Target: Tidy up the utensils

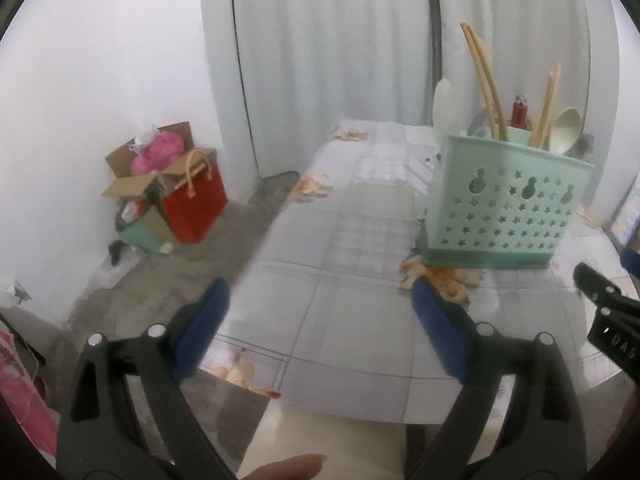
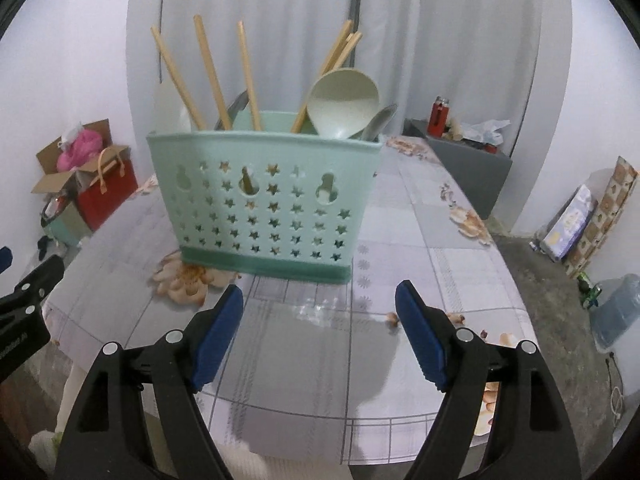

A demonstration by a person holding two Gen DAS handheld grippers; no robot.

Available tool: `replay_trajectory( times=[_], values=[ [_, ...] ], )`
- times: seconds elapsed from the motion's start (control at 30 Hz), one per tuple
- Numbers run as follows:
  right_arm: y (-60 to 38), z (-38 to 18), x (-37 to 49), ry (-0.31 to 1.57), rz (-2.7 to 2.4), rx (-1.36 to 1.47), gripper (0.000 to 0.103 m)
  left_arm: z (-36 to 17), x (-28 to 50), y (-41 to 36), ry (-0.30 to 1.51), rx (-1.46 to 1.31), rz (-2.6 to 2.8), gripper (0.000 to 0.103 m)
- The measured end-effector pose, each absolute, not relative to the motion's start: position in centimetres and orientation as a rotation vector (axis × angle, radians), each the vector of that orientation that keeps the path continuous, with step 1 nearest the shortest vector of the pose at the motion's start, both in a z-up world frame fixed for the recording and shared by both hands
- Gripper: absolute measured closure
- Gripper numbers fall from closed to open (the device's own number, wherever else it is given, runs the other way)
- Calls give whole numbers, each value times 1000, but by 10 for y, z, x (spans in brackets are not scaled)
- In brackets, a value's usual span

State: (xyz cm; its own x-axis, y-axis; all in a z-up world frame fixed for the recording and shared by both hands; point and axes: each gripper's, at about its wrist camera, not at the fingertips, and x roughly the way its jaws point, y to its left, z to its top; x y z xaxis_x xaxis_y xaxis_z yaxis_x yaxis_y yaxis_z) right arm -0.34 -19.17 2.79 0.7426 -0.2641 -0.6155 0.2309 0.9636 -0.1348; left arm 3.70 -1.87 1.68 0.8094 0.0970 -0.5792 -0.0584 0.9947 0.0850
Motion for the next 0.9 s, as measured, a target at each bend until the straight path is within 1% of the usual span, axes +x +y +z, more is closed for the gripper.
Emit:
replay_trajectory(
  times=[0.9],
  values=[
    [-201,33,-14,672,-309,-17,27,14,37,-11,628,52,110,15]
  ],
)
